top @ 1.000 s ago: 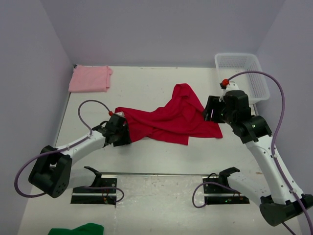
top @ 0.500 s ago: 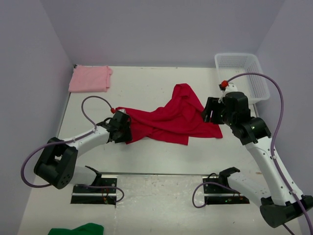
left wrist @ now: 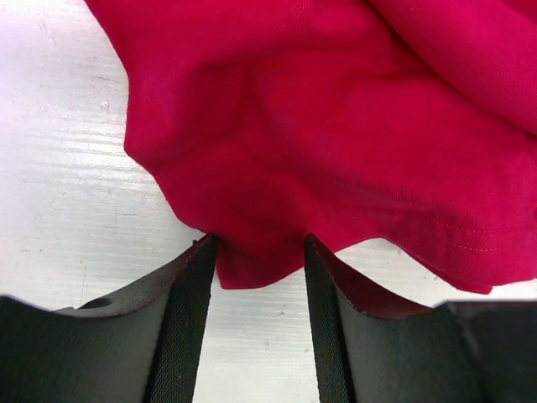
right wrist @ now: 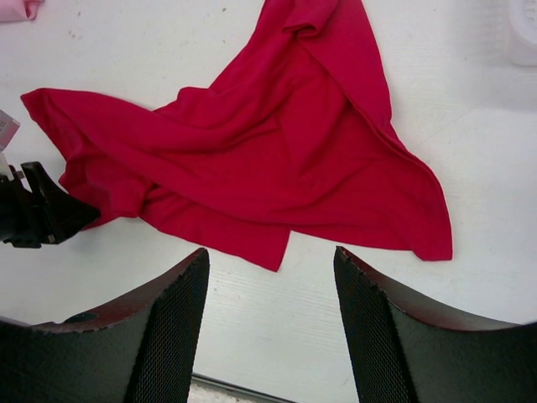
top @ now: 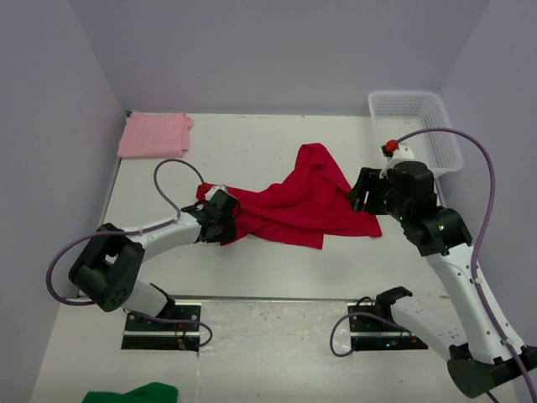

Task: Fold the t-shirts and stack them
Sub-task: Flatten out the tshirt

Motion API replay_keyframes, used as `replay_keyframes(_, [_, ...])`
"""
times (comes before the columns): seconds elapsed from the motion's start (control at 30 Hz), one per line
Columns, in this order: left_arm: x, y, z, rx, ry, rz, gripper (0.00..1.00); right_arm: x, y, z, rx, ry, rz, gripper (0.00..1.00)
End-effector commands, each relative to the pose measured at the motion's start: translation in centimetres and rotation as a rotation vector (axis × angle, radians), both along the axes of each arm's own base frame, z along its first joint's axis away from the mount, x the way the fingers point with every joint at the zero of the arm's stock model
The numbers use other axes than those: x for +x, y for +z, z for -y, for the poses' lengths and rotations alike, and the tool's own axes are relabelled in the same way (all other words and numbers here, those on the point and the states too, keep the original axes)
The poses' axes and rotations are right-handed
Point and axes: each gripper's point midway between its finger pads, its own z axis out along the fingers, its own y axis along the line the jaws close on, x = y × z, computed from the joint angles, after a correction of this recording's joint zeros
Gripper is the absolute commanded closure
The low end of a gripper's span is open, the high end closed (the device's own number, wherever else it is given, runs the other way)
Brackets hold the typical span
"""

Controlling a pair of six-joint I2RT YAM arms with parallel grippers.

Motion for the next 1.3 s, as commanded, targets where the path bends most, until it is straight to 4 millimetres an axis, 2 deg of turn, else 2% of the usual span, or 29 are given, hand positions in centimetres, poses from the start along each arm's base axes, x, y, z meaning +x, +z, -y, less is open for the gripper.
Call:
replay_keyframes(0.0, [-3.2, -2.3, -2.0, 0.056, 0.049, -0.108, 0.51, 0.3, 1.1, 0.2, -0.001, -0.002, 0.049, 0.37])
replay_keyframes(0.27, [-4.8, -2.0, -3.0, 0.055, 0.087, -0.123, 0.48, 0.2, 1.0, 0.0, 0.012, 0.001, 0.051, 0.37])
replay_keyframes(0.5, [-5.8, -3.6, -3.4, 0.083, 0.087, -0.176, 0.49, -0.3, 1.2, 0.0, 0.03, 0.004, 0.064, 0.37])
replay_keyframes(0.8, [-5.9, -5.2, -3.7, 0.143, 0.083, -0.212, 0.52, -1.1, 1.5, 0.5, 0.027, -0.008, 0.083, 0.37])
replay_keyframes(0.93, [-6.1, -4.8, -4.0, 0.152, 0.092, -0.21, 0.6, -1.2, 1.6, 0.7, 0.026, -0.013, 0.09, 0.37])
replay_keyframes(0.97, [-6.2, -4.8, -4.0, 0.152, 0.091, -0.21, 0.66, -1.2, 1.6, 0.7, 0.026, -0.015, 0.091, 0.37])
replay_keyframes(1.13, [-6.5, -4.6, -4.2, 0.156, 0.087, -0.217, 0.78, -1.1, 1.7, 0.6, 0.028, -0.013, 0.093, 0.36])
replay_keyframes(1.17, [-6.5, -4.6, -4.2, 0.154, 0.088, -0.218, 0.86, -1.0, 1.6, 0.6, 0.027, -0.011, 0.087, 0.36])
replay_keyframes(1.27, [-6.6, -4.4, -4.2, 0.143, 0.094, -0.214, 1.0, -0.8, 0.9, 0.6, 0.02, -0.015, 0.07, 0.36])
